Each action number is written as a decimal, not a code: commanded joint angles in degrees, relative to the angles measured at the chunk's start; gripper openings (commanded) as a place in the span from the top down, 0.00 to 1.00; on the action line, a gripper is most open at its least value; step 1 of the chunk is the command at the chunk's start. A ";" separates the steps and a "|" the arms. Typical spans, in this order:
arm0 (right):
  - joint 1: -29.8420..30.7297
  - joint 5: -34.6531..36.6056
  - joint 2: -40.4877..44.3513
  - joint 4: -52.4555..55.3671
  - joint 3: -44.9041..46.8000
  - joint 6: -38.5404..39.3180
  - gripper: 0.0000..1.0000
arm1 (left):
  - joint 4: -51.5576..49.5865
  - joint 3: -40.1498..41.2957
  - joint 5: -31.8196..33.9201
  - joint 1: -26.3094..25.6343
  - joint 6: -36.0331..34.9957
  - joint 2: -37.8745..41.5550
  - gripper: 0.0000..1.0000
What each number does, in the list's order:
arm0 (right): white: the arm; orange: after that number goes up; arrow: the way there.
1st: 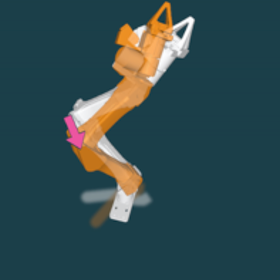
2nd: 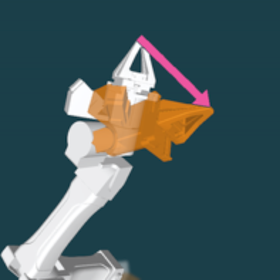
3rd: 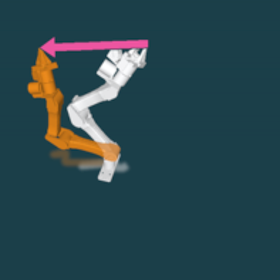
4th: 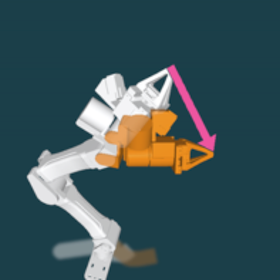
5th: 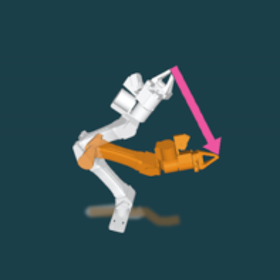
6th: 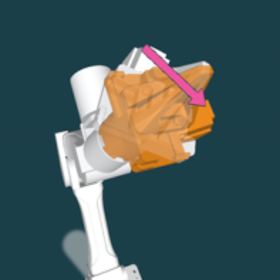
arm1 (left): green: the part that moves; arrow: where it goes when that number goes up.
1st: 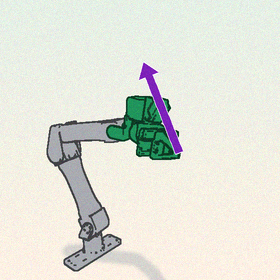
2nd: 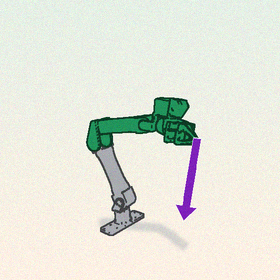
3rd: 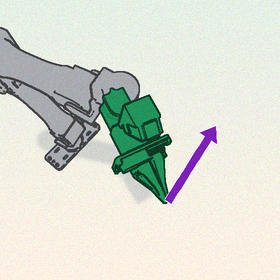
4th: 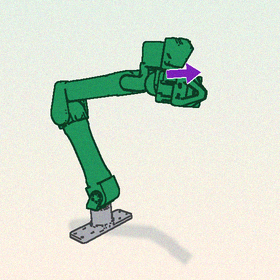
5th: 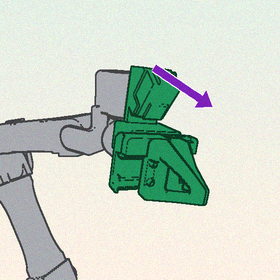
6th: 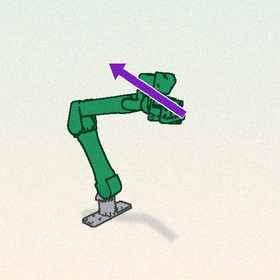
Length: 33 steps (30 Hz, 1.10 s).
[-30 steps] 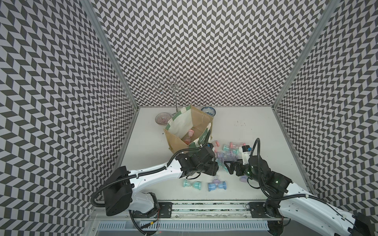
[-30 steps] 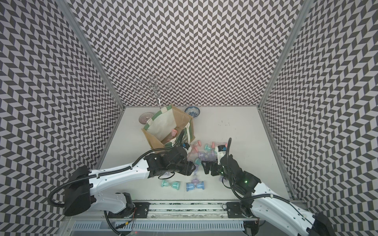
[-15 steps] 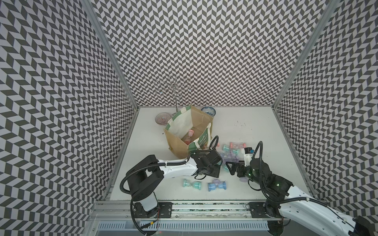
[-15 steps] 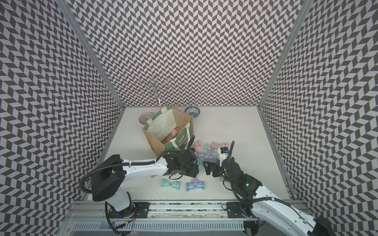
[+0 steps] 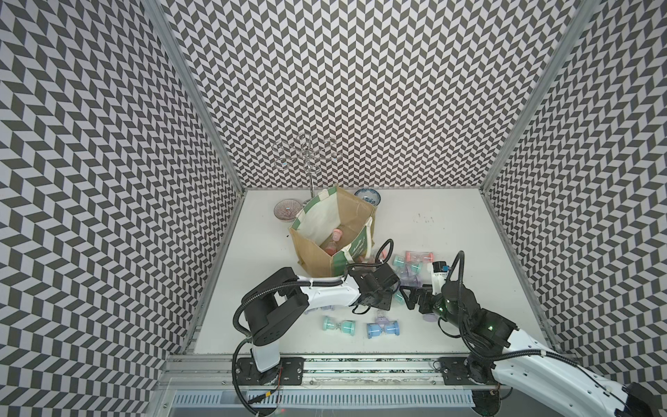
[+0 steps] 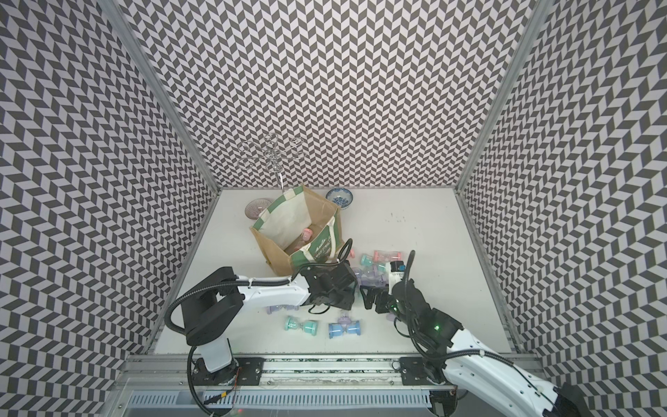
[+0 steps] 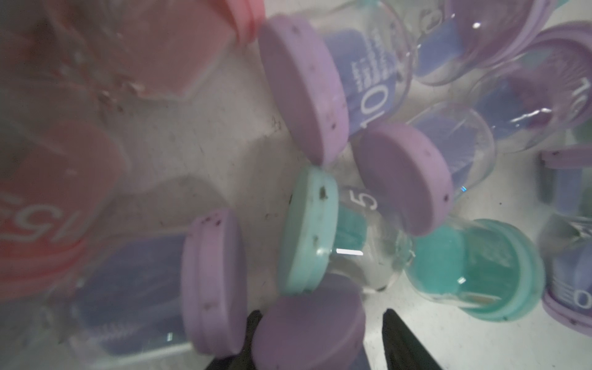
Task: Put the hourglass into the canvas bag
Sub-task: Pick up the hourglass from the center of the board.
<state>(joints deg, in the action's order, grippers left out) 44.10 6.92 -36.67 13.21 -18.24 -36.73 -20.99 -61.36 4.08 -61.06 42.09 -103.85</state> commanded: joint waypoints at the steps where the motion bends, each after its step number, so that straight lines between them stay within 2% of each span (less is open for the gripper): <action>1: -0.15 1.05 0.28 -3.54 0.34 -0.71 0.01 | 0.67 -1.25 1.80 -0.39 0.63 -2.14 0.43; 13: -0.57 1.08 0.37 -3.63 0.44 -0.36 0.01 | 1.05 -1.30 1.76 -0.69 0.63 -2.57 0.54; 17: -0.68 1.08 0.72 -3.62 0.57 -0.45 0.01 | 0.78 -1.24 2.60 -0.80 0.73 -1.66 0.62; 33: -0.83 1.77 0.79 -2.76 -2.21 0.76 0.01 | 0.60 0.09 7.70 -1.76 -0.48 6.89 0.69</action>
<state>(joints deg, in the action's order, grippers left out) 43.59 7.27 -36.64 12.93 -18.37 -36.42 -20.18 -61.49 8.64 -62.24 41.87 -99.88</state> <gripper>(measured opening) 0.992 0.430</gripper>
